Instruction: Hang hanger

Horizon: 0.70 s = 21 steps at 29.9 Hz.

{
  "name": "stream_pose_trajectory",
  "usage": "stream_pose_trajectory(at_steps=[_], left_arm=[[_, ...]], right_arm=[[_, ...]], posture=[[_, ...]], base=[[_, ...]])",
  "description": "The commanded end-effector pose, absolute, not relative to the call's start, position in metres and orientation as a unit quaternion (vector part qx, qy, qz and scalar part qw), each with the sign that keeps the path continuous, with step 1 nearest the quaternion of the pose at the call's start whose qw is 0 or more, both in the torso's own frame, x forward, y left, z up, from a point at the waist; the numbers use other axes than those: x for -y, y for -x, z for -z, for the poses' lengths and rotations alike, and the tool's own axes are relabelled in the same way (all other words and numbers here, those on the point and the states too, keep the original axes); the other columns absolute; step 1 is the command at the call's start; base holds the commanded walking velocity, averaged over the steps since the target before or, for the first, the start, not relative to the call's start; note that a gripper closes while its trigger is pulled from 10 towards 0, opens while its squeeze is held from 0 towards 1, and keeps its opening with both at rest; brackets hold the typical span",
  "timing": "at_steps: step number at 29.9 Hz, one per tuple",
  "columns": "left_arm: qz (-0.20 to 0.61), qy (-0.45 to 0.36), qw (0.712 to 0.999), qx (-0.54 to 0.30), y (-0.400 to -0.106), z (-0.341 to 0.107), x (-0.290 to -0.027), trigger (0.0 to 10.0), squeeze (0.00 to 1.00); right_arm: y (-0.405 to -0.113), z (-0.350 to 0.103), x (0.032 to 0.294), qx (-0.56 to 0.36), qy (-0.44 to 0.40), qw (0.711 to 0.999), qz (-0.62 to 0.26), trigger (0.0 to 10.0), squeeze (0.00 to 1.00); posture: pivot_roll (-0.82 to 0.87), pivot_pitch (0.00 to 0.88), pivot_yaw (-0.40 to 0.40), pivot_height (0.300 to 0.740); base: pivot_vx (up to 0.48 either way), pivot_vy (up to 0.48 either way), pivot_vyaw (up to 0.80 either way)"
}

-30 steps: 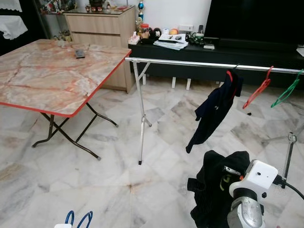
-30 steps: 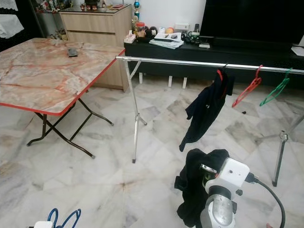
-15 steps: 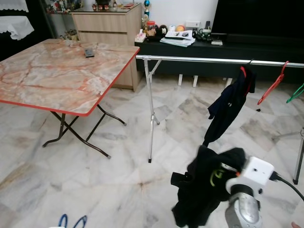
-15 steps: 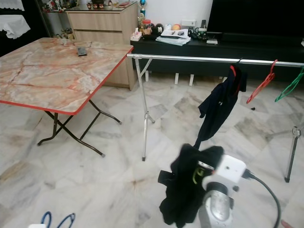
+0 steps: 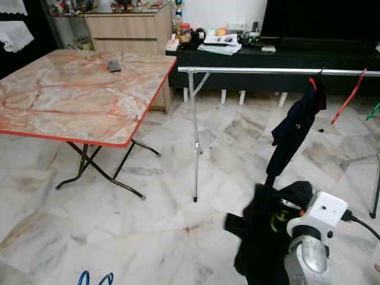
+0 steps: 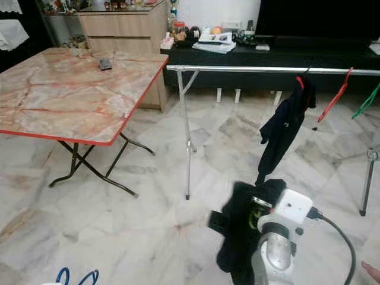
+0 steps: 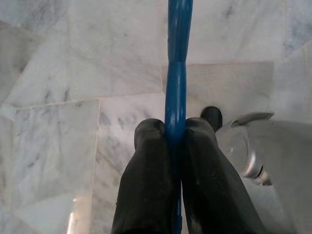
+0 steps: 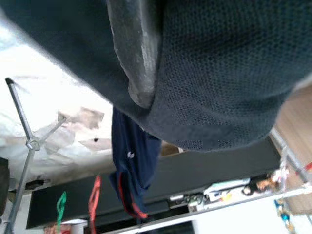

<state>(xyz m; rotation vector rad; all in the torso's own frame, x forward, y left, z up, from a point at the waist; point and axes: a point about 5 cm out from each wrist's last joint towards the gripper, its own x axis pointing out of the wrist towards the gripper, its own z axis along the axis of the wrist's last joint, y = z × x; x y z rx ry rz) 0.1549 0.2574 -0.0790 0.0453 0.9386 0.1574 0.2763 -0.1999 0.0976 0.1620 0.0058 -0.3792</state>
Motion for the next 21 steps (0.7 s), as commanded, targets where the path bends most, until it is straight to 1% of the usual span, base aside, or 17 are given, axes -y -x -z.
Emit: stream_pose_trajectory(at_steps=[1,8,21], left_arm=[[-0.083,-0.031,0.88,-0.467,-0.1456,0.0813,-0.263,10.0,0.0],[-0.083,-0.03,0.88,-0.467,-0.1456,0.0819,-0.2612,10.0,0.0],[-0.082,-0.029,0.88,-0.468,-0.1473,0.0822,-0.2589,10.0,0.0]], right_arm=[[-0.2801,-0.1039,0.1891,0.012,-0.087,0.981,0.172,10.0,0.0],[-0.2803,-0.1036,0.1887,0.012,-0.088,0.981,0.173,10.0,0.0],[-0.2834,-0.1072,0.1957,0.021,-0.082,0.979,0.184,10.0,0.0]], posture=[[0.09,0.072,0.024,0.74],[0.09,0.074,0.025,0.74],[0.09,0.071,0.029,0.74]], base=[[0.0,0.364,0.0],[0.0,0.362,0.0],[0.0,0.361,0.0]])
